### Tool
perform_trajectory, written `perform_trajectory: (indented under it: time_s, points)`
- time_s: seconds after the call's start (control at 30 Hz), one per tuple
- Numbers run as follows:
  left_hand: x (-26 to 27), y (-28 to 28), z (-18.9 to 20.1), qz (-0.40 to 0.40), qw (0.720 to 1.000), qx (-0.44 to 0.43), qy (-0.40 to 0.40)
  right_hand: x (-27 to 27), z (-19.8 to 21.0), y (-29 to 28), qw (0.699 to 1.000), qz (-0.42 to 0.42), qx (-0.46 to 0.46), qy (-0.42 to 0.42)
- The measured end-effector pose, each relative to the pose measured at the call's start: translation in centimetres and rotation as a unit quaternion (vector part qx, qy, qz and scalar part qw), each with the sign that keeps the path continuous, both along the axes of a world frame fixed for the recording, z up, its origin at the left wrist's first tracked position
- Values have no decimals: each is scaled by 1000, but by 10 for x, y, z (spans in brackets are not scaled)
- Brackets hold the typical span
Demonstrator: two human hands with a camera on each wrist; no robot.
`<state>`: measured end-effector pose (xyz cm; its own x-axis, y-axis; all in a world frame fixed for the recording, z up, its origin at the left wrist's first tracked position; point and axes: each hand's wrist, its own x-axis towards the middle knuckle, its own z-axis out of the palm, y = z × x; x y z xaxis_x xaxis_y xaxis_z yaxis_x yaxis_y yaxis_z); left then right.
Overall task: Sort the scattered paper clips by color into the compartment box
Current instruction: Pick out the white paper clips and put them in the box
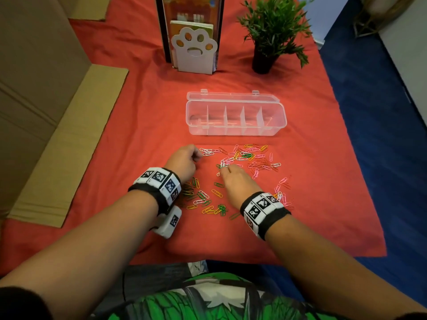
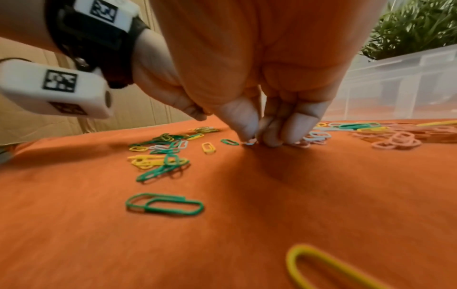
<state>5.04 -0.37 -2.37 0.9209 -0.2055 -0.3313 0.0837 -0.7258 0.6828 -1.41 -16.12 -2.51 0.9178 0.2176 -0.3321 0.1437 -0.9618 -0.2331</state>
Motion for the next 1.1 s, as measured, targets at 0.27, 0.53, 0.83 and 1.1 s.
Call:
perform_trajectory:
  time_s: [0.27, 0.53, 0.83, 1.1]
  points:
    - [29, -15, -15, -43, 988, 102, -108, -2, -8, 16, 999, 29, -19, 0]
    - [26, -10, -24, -61, 984, 136, -99, 37, -9, -5, 986, -146, 69, -31]
    - [7, 26, -19, 79, 993, -76, 47, 51, -9, 1, 988, -129, 78, -23]
    - [-11, 51, 4, 228, 835, -420, 273, 78, -4, 12, 987, -99, 122, -25]
